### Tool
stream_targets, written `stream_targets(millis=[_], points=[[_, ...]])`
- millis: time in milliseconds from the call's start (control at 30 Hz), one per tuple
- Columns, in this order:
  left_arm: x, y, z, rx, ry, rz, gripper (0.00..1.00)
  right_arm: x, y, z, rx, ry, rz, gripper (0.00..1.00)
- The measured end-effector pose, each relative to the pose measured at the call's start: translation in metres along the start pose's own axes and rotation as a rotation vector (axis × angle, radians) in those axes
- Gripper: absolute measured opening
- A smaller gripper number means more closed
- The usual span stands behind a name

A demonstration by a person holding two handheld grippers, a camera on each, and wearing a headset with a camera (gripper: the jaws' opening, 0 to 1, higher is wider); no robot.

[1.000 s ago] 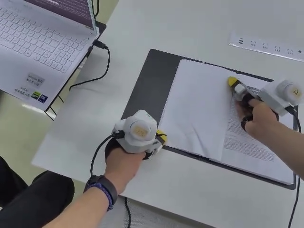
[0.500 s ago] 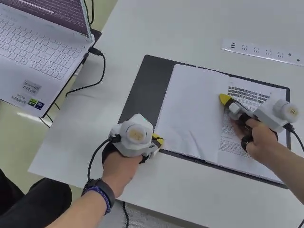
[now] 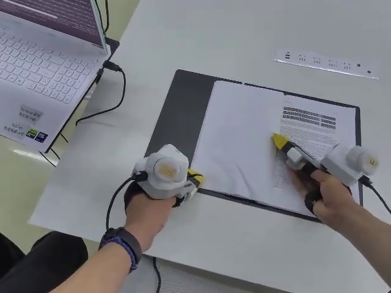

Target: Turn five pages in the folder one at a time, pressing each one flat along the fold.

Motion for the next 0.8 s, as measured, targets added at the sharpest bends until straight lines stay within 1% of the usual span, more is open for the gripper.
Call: stream_targets(millis=[67,100,200,367,533,600,633,733,800], points=[[0.0,0.0,0.0,0.001,0.0,0.001,0.0,-0.007,-0.009,0.004,-0.03,0.015,0.007,0.0],[0.0,0.0,0.0,0.001,0.0,0.001,0.0,-0.009,-0.012,0.006,-0.037,0.02,0.007,0.0],[0.001,0.0,0.001,0.004,-0.001,0.0,0.0,-0.015,-0.02,0.014,-0.024,0.023,-0.018,0.0],[0.0,0.001,0.001,0.006,-0.001,-0.005,0.0,-0.026,-0.033,0.021,-0.041,0.03,-0.015,0.0],[0.0,0.001,0.002,0.012,-0.002,-0.005,0.0,-0.034,-0.043,0.027,-0.048,0.029,-0.019,0.0],[0.0,0.001,0.003,0.019,-0.003,-0.006,0.0,-0.031,-0.044,0.029,-0.047,0.029,-0.024,0.0],[0.0,0.001,0.002,0.021,-0.003,-0.007,0.0,-0.031,-0.046,0.03,-0.048,0.029,-0.025,0.0],[0.002,0.001,0.003,0.025,0.004,-0.04,0.0,-0.035,-0.053,0.036,-0.053,0.03,-0.032,0.0],[0.001,0.001,0.002,0.023,0.005,-0.033,0.0,-0.037,-0.057,0.039,-0.06,0.031,-0.033,0.0]])
Point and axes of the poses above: the centre of the closed fingertips' face, and the gripper's own axes: z roughly backward along the fingers, x roughly to its right, y roughly out of its top, the point moved 3 cm from there along z, roughly backward along the fingers, and after that the axes turned 15 degrees about y, right-handed, at the moved point
